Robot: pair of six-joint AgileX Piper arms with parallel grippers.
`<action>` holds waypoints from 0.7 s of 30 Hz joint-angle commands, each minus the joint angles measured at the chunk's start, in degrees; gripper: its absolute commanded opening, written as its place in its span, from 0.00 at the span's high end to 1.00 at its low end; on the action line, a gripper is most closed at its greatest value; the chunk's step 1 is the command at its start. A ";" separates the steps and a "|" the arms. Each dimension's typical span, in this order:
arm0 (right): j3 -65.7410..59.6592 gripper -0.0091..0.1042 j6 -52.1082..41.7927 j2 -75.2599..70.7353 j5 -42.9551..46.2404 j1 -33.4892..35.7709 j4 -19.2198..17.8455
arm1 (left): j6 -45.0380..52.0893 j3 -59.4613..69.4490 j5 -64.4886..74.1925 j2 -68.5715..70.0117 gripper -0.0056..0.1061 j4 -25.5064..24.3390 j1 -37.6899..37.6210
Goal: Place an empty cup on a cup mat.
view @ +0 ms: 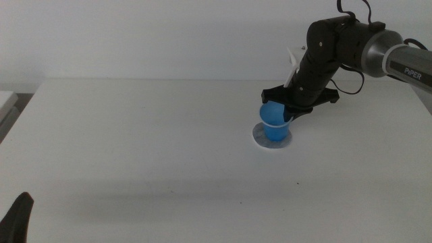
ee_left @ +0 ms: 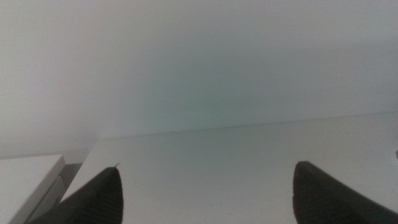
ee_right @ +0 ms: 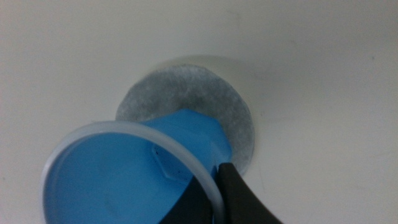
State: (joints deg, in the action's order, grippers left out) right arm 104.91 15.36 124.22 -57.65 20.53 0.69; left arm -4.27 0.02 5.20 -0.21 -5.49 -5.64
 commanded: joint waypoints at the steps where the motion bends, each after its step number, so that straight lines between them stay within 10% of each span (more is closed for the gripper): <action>1: 0.64 0.94 0.06 -0.39 1.30 0.01 -0.39 | -0.16 -0.02 -0.30 0.21 0.11 0.39 -0.05; 5: 0.64 0.93 0.06 -0.39 1.09 0.01 -0.39 | -0.16 -0.02 -0.30 0.21 0.11 0.39 -0.05; 21: 0.90 0.33 -1.90 -7.33 -2.10 -0.11 -3.25 | -0.16 -0.02 -0.30 0.21 0.11 0.39 -0.05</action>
State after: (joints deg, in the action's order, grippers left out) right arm 105.27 14.15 119.79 -58.95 20.53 -0.71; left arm -4.27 0.02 5.20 -0.21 -5.49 -5.64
